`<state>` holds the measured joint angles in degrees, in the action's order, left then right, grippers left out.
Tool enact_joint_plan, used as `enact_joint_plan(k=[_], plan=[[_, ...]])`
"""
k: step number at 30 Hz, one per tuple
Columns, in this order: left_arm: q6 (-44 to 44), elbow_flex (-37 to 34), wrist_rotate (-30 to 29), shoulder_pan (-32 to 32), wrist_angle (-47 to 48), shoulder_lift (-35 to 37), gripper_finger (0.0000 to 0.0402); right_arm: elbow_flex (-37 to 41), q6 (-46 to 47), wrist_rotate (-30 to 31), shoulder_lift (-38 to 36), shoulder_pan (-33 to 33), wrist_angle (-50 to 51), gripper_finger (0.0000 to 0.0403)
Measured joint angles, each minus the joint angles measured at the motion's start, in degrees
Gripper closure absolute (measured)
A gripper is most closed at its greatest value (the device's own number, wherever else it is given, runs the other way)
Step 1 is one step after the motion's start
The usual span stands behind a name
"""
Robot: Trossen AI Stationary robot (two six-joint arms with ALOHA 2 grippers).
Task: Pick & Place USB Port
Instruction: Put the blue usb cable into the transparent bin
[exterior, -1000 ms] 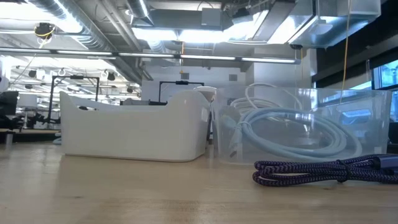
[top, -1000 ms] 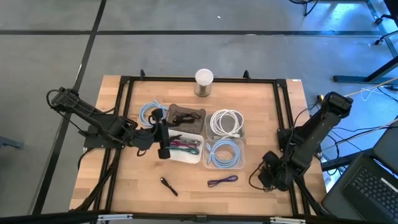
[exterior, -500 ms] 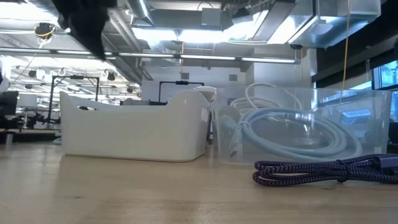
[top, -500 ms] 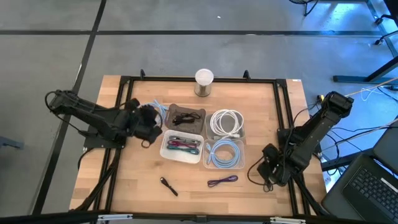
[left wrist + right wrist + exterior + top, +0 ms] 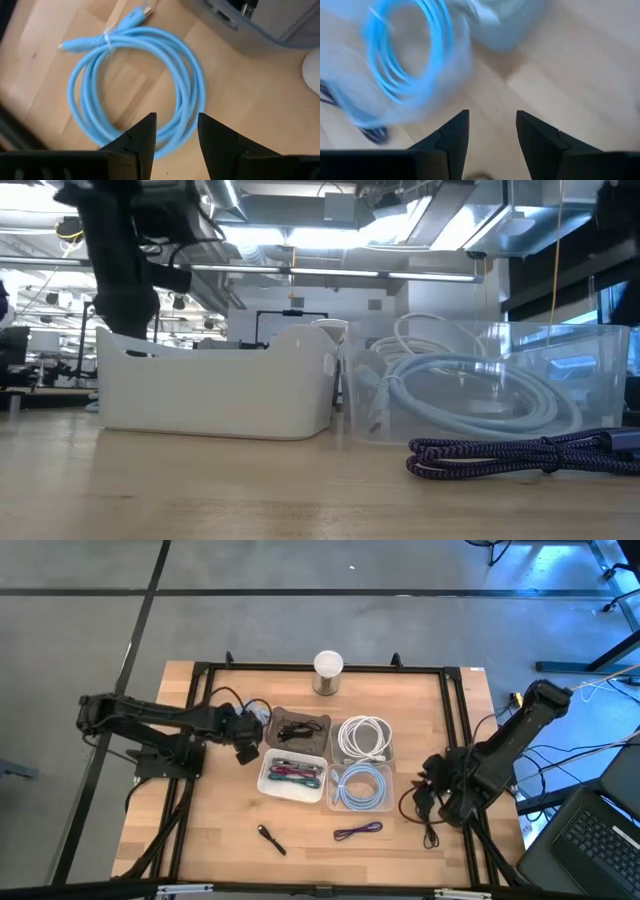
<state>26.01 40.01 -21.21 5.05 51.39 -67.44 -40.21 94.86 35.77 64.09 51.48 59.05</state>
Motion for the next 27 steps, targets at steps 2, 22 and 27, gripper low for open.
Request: enact_joint_plan(k=[2, 22, 27], plan=[[-3.8, -1.2, 1.4, 2.4, -2.7, 0.0, 0.0268, -1.1, -2.7, 4.1, -1.6, 0.0, 0.1, 0.0238], [-14.8, -5.8, 17.3, 18.7, -13.6, -10.5, 0.0268, -15.4, -26.4, 17.1, -6.9, 0.0, 0.3, 0.0237], [-13.5, -5.6, 18.0, 18.9, -15.4, -13.3, 0.0295, -15.8, -27.6, 17.2, -6.9, 0.0, 0.3, 0.0237]])
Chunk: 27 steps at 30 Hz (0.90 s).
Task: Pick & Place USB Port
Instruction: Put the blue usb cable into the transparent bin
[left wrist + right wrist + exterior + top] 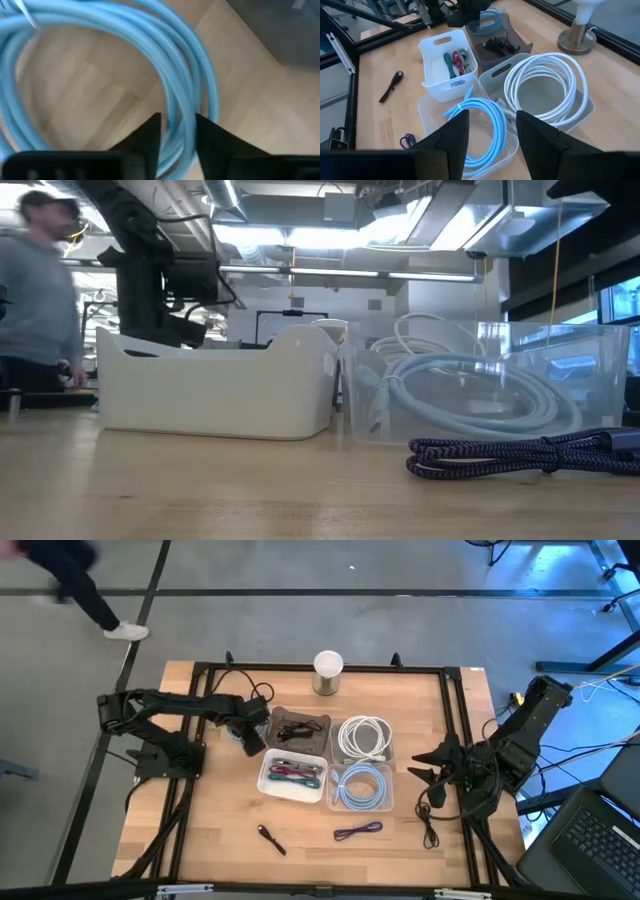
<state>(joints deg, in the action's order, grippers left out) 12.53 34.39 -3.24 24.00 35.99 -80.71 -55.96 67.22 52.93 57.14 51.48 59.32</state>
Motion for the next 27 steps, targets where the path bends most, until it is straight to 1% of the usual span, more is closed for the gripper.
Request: enact_joint_plan(k=[4, 5, 13, 22, 25, 27], plan=[[2.6, -0.4, 0.2, -0.4, 0.1, 2.6, 0.0378, 0.0, 0.0, 0.0, 0.0, 0.0, 0.1, 0.0237], [3.6, -0.5, 0.0, -0.3, 0.8, 3.5, 0.0385, 0.0, -0.1, 0.0, 0.0, 0.0, 0.1, 0.0237], [8.9, -0.7, -2.7, -2.7, 6.8, 14.7, 0.0392, 0.0, -0.2, -0.5, 0.1, 0.0, 0.2, 0.0237], [14.5, -0.7, -1.3, -9.0, 6.1, 31.7, 0.0392, 0.0, -0.2, -0.5, 0.1, 0.0, 0.2, 0.0237], [16.1, -0.6, -1.4, -11.5, 4.1, 37.7, 0.0392, 0.0, -0.1, -0.5, 0.1, 0.0, 0.2, 0.0237], [16.9, -0.6, -1.8, -13.4, 1.1, 41.2, 0.0392, 0.0, -0.1, -0.5, 0.1, 0.0, 0.2, 0.0237]])
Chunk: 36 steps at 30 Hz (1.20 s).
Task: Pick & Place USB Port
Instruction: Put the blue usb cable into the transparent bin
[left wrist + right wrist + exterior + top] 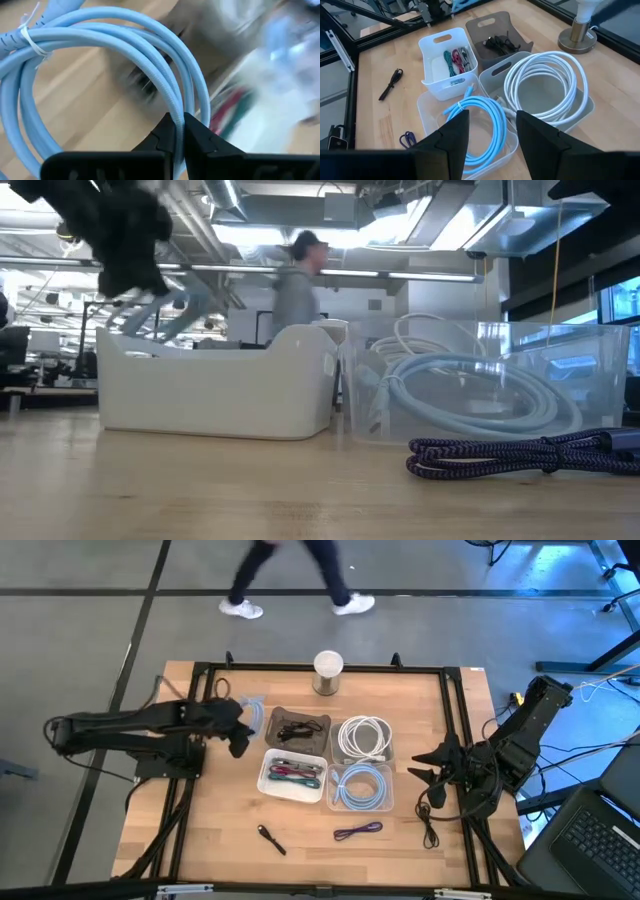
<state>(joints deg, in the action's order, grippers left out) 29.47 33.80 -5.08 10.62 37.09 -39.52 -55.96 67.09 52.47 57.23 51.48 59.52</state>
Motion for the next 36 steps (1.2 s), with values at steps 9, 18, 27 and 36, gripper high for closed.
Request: enact_joint_plan(k=[9, 18, 27, 36], plan=[[-16.2, 0.1, 0.4, -12.1, -38.9, 0.7, 0.0392, 0.0, 0.0, 2.0, 0.0, 0.0, -0.1, 0.0238], [-26.9, 0.4, 16.0, -13.5, -79.7, -20.0, 0.0393, 0.0, -13.5, 11.7, 1.6, -0.5, -12.5, 0.0238], [-22.3, 13.0, 29.2, -9.4, -81.8, -37.1, 0.0393, 0.0, -43.1, 10.1, 4.2, -6.3, -37.0, 0.0238], [-22.2, 21.6, 33.6, -9.7, -75.5, -43.5, 0.0393, 0.0, -47.2, 9.8, 4.7, -14.9, -40.4, 0.0238]])
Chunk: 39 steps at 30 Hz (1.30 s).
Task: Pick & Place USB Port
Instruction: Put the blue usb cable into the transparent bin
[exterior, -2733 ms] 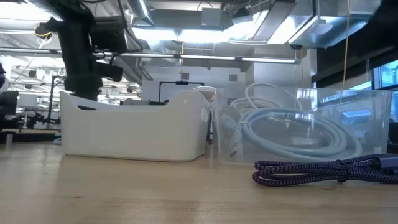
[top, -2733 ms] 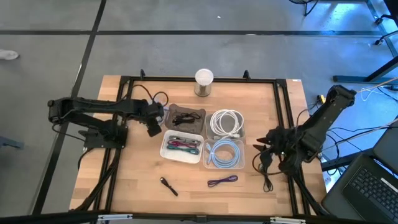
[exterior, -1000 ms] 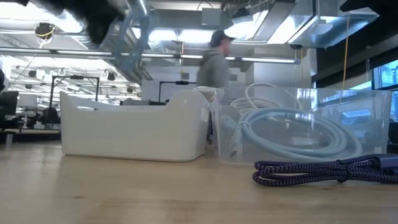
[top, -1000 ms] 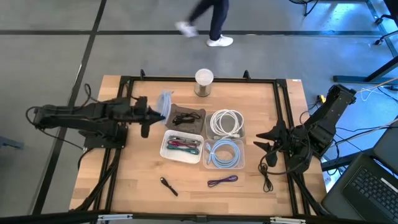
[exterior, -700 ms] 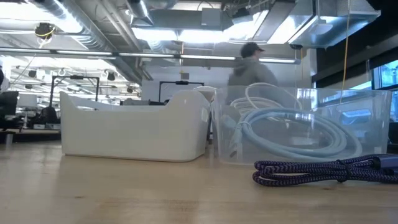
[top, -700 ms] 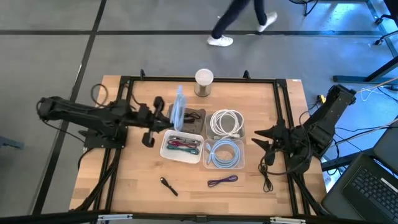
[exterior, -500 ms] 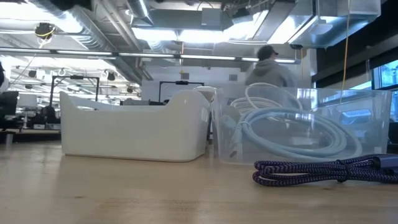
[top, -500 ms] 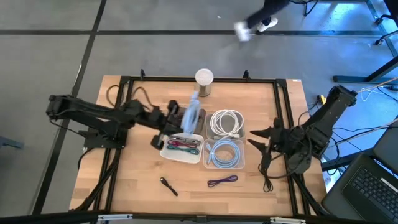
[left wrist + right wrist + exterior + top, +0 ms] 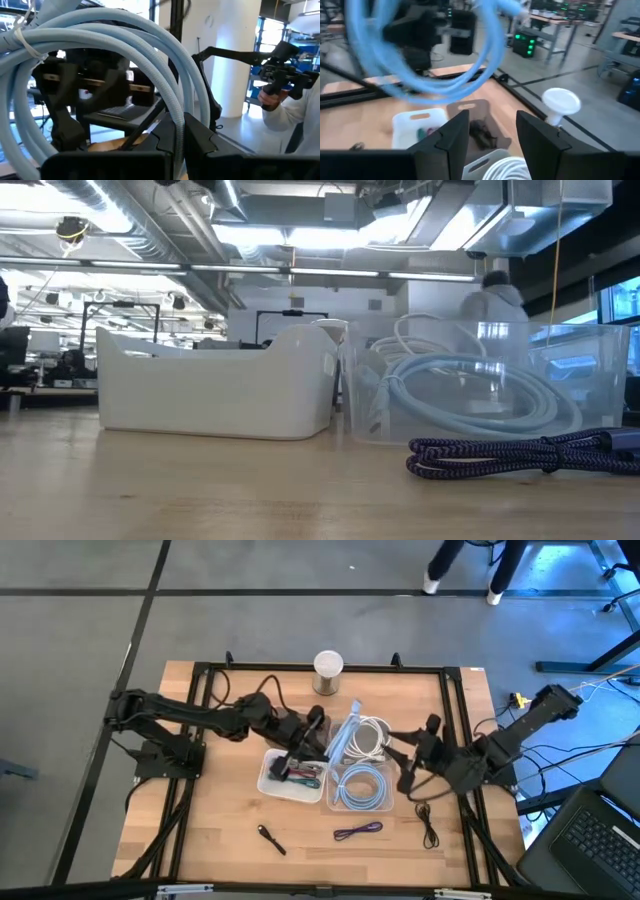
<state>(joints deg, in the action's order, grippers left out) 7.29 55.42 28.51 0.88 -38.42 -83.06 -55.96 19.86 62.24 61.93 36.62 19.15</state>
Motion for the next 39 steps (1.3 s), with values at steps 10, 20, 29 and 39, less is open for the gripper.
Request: enact_joint_plan(k=[10, 20, 29, 39], plan=[[-0.2, 1.2, 0.2, -0.2, 0.1, -1.5, 0.0393, 0.0, -8.5, -9.9, 0.0, -8.9, -9.1, 0.0238], [-0.6, 1.2, 0.2, -0.2, 0.1, -1.5, 0.0393, 0.0, -11.6, -21.3, 2.2, -15.2, -15.6, 0.0238], [-0.6, 1.2, 2.7, -0.2, 1.0, -1.5, 0.0393, 0.0, -15.4, -26.4, 5.2, -19.0, -20.4, 0.0254], [0.9, 1.2, 2.9, -0.2, 0.8, -1.4, 0.0314, 0.0, -17.5, -25.8, 4.0, -19.0, -19.4, 0.0375]])
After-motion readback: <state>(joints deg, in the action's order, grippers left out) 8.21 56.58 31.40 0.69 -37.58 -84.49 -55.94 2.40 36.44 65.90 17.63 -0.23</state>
